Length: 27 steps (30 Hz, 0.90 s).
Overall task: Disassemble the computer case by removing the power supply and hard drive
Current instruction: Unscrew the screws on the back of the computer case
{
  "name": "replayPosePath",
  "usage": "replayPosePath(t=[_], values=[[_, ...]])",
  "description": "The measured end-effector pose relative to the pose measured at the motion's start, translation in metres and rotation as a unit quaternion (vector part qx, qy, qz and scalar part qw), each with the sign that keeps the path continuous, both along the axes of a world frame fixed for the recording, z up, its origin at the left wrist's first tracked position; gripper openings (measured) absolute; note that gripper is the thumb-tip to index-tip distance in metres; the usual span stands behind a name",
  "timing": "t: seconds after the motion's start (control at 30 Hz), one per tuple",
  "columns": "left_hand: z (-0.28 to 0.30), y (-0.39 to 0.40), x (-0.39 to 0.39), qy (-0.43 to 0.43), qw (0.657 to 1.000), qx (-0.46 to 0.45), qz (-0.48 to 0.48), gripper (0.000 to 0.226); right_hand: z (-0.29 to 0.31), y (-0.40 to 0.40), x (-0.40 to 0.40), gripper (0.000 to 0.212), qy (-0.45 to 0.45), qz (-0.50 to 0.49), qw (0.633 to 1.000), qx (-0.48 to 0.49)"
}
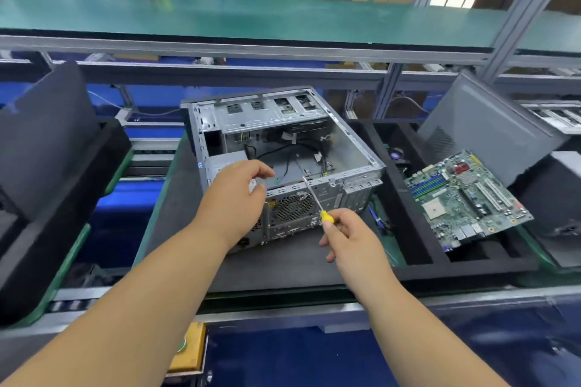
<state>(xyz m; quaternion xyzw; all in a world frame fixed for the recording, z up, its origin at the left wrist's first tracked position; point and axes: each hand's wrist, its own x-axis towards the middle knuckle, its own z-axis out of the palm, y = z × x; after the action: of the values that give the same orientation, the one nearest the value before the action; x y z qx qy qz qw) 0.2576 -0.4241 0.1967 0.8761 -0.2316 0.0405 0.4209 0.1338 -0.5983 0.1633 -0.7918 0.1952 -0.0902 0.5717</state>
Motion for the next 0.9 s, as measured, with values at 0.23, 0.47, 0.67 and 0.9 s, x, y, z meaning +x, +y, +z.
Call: replayPosePath(t=[0.23, 0.47, 0.67, 0.9], values=[[-0.009, 0.003, -0.035, 0.007, 0.997, -0.012, 0.077, 0.036, -0.007, 0.0, -0.007, 0.019, 0.05, 0.055, 0.997, 0.019], [-0.008, -0.014, -0.072, -0.004, 0.991, 0.011, 0.134, 0.033, -0.012, -0.02, -0.02, 0.02, 0.098, 0.131, 0.986, 0.013], [0.001, -0.015, -0.086, -0.01, 0.99, -0.002, 0.144, 0.035, -0.005, -0.028, -0.023, 0.02, 0.11, 0.15, 0.982, 0.02], [0.003, 0.001, -0.078, -0.01, 0.988, 0.026, 0.154, 0.036, 0.001, -0.012, -0.016, 0.019, 0.115, 0.167, 0.979, 0.03]])
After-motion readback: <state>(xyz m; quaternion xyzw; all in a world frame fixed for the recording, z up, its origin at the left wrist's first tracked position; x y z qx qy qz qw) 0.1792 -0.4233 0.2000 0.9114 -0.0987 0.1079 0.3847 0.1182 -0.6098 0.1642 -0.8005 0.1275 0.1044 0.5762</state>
